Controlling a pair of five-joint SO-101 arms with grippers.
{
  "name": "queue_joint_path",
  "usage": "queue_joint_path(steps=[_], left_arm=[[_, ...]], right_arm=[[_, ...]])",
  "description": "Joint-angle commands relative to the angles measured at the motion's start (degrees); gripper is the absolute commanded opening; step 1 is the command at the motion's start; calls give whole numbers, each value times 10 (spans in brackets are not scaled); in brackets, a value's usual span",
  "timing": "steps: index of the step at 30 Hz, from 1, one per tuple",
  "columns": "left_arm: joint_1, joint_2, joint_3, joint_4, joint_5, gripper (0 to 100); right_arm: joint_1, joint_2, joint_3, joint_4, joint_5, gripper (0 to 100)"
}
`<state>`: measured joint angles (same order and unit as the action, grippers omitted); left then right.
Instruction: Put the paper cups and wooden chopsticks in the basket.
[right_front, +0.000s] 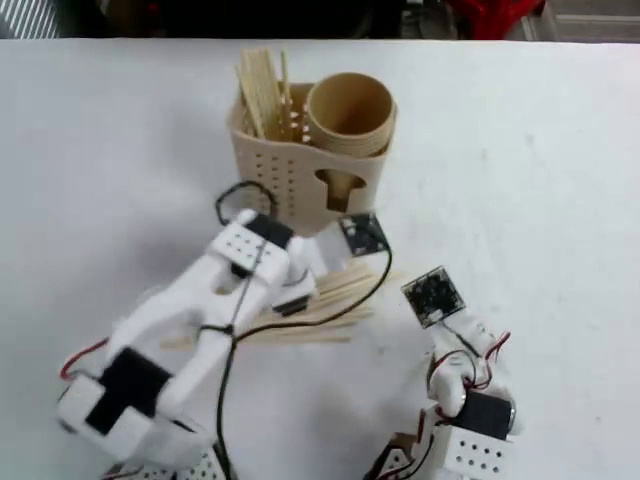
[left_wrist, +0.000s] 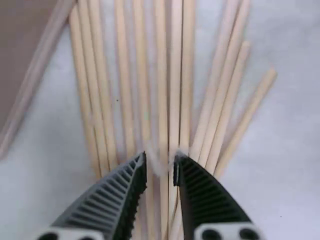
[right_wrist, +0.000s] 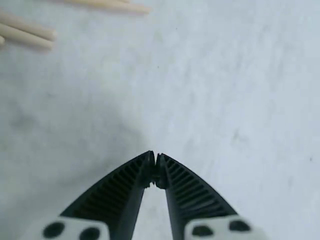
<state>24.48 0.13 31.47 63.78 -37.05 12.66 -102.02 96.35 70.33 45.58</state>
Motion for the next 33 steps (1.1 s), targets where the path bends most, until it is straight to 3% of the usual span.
queue_joint_path(steps=[1, 11, 16, 20, 27, 33], left_arm=[[4, 50, -32, -16, 16, 114], [7, 133, -84, 0, 18, 107], [4, 119, -84, 3, 18, 34], [4, 96, -78, 6, 18, 31], [4, 33, -85, 64, 18, 30], [9, -73, -145, 166, 18, 24]], right_arm=[[7, -6, 5, 0, 5, 17], [7, -6, 5, 0, 5, 17], [7, -6, 5, 6, 5, 17], [7, -6, 5, 7, 5, 17], [7, -6, 5, 7, 5, 17], [7, -6, 5, 7, 5, 17]])
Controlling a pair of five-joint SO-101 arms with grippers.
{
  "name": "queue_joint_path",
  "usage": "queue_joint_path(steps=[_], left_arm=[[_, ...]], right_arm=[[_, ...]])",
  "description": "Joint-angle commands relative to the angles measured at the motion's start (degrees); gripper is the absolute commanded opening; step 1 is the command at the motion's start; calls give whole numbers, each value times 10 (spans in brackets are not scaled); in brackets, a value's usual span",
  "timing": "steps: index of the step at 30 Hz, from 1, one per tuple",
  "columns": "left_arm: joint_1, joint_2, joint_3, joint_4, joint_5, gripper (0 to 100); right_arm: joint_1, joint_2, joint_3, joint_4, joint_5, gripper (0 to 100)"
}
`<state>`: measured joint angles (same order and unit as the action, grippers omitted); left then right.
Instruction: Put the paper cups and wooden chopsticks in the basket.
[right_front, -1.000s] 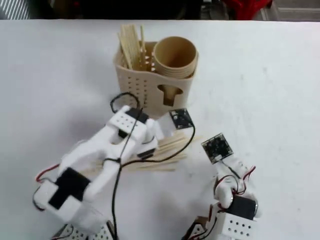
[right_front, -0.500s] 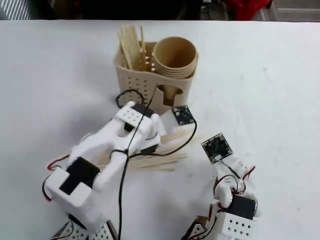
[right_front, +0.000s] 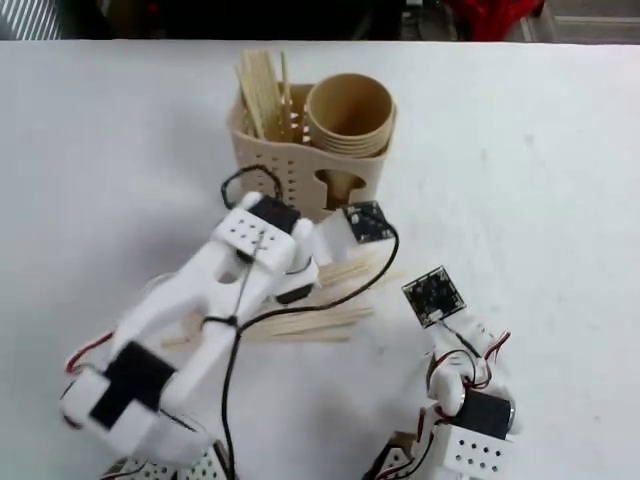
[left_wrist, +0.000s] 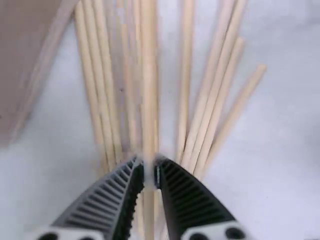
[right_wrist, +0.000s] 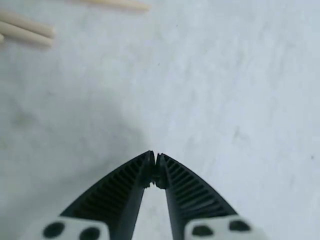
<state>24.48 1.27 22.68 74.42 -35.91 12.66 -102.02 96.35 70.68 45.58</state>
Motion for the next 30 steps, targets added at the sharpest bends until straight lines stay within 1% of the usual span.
queue_joint_path(steps=[1, 5, 8, 11, 14, 17, 20, 23, 25, 26, 28, 30], left_arm=[[9, -99, -72, 76, 7, 24], [4, -158, -144, 148, 7, 24], [4, -201, -214, 177, 9, 24], [4, -237, -283, 178, 47, 24], [4, -261, -347, 149, 81, 24], [4, -268, -384, 63, 135, 24], [0, -267, -378, -66, 188, 24], [-15, -267, -319, -251, 221, 24], [-38, -266, -259, -389, 220, 23], [-48, -266, -231, -444, 218, 23], [-72, -265, -176, -523, 229, 23], [-93, -252, -128, -574, 268, 23]], right_arm=[[7, -6, 5, 4, 5, 17], [7, -6, 5, 4, 5, 17], [7, -6, 5, 4, 5, 17], [7, -6, 5, 4, 5, 17], [7, -6, 5, 4, 5, 17], [7, -6, 5, 4, 5, 17], [7, -6, 5, 4, 5, 17], [7, -6, 5, 4, 5, 17], [7, -6, 5, 4, 5, 17], [7, -6, 5, 4, 5, 17], [7, -6, 5, 4, 5, 17], [7, -6, 5, 4, 5, 17]])
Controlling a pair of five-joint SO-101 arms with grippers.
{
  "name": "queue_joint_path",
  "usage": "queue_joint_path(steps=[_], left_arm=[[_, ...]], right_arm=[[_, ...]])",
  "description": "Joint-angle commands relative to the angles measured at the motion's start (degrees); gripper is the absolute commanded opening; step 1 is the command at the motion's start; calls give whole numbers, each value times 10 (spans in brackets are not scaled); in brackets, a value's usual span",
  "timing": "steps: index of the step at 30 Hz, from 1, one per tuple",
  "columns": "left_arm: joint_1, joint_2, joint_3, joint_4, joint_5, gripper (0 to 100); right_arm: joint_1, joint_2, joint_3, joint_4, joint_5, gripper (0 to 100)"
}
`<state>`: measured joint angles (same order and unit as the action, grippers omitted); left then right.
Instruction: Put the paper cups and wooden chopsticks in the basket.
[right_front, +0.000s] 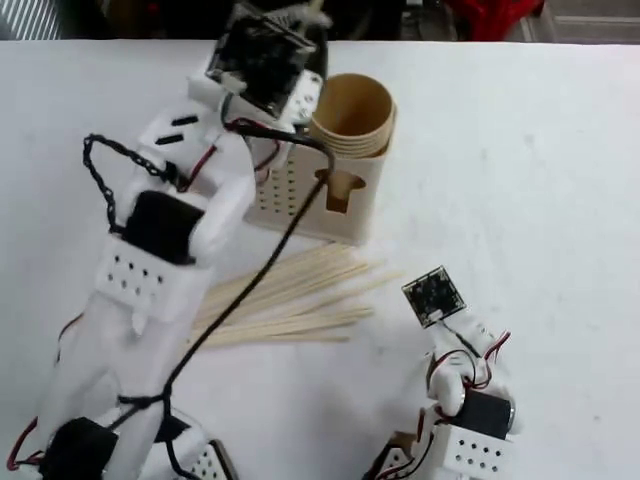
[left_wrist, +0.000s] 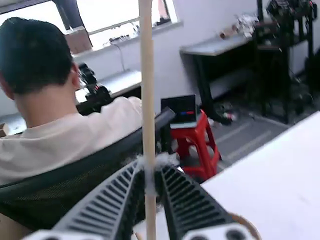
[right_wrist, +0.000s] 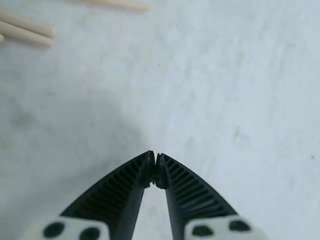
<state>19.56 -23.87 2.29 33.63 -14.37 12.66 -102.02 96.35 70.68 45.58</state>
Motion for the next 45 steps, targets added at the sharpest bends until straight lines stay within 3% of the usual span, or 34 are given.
queue_joint_path(steps=[1, 6, 12, 20, 28, 31, 36, 40, 42, 45], left_arm=[[-54, 13, 91, -186, 76, 23], [-107, 116, 89, -216, 171, 23], [-128, 206, 49, -193, 178, 27], [-130, 182, 11, -42, 179, 132], [-129, 89, 11, 8, 177, 130], [-125, 29, 11, 62, 175, 130], [-101, -69, 16, 247, 61, 123], [-56, -85, 40, 366, -8, 42], [-35, -84, 84, 397, -39, 21], [1, -84, 187, 400, -70, 67]], right_arm=[[7, -6, 5, 4, 5, 17], [7, -6, 5, 4, 5, 17], [7, -6, 5, 4, 5, 17], [7, -6, 5, 4, 6, 17], [7, -6, 5, 4, 6, 17], [7, -6, 5, 4, 6, 17], [7, -6, 5, 4, 6, 17], [7, -6, 5, 4, 6, 17], [7, -6, 5, 4, 6, 17], [7, -6, 5, 4, 6, 17]])
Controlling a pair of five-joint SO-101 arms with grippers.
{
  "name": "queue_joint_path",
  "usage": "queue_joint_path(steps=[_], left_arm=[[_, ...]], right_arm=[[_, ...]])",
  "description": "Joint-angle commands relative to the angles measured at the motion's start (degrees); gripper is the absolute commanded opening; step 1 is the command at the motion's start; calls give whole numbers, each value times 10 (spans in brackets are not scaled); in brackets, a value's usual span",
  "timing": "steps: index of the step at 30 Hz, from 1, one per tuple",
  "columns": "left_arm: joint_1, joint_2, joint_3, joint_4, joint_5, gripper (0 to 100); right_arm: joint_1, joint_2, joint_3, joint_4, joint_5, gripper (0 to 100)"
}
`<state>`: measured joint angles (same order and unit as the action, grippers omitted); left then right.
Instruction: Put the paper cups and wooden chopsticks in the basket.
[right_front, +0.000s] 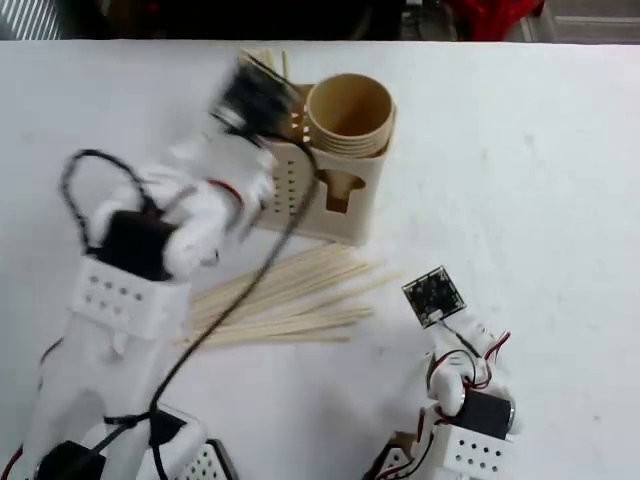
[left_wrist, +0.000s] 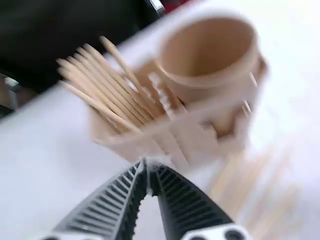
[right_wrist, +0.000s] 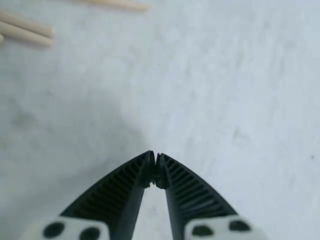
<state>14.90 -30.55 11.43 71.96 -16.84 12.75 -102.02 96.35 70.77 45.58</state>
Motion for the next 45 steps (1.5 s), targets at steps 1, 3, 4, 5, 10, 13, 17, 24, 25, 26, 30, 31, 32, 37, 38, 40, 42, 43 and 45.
queue_joint_path(steps=[1, 3, 4, 5, 10, 13, 17, 24, 25, 26, 30, 31, 32, 37, 38, 40, 42, 43, 45], left_arm=[[62, -17, 134, 6, -54, 94], [91, -17, 211, -25, -72, 143], [104, -17, 248, -48, -81, 158], [115, -17, 283, -72, -89, 161], [147, -17, 399, -142, -120, 161], [147, 0, 408, -147, -120, 162], [165, 92, 384, -157, -120, 162], [171, 262, 294, -155, -122, 161], [170, 276, 285, -155, -122, 160], [167, 291, 277, -155, -122, 155], [154, 318, 256, -158, -122, 98], [153, 320, 254, -159, -122, 93], [149, 321, 252, -160, -122, 93], [142, 319, 251, -160, -122, 86], [142, 318, 251, -160, -122, 74], [142, 318, 248, -157, -129, 42], [139, 318, 233, -148, -128, 27], [136, 318, 224, -138, -128, 26], [128, 318, 198, -117, -128, 24]], right_arm=[[6, -6, 5, 3, 6, 17], [9, -6, 5, 3, 6, 17], [17, -6, 5, 1, 6, 17], [29, -6, 5, 0, 6, 17], [79, -7, 5, -20, 6, 17], [82, -7, 5, -21, 6, 17], [82, -7, 5, -19, 6, 17], [82, -7, 5, -19, 6, 17], [82, -7, 5, -19, 6, 17], [82, -7, 5, -19, 6, 17], [82, -7, 5, -19, 6, 17], [82, -7, 5, -19, 6, 17], [82, -7, 5, -19, 6, 17], [82, -7, 5, -19, 6, 17], [82, -7, 5, -19, 6, 17], [82, -7, 5, -19, 5, 17], [82, -7, 5, -19, 5, 17], [82, -7, 5, -19, 5, 17], [82, -7, 5, -19, 5, 17]])
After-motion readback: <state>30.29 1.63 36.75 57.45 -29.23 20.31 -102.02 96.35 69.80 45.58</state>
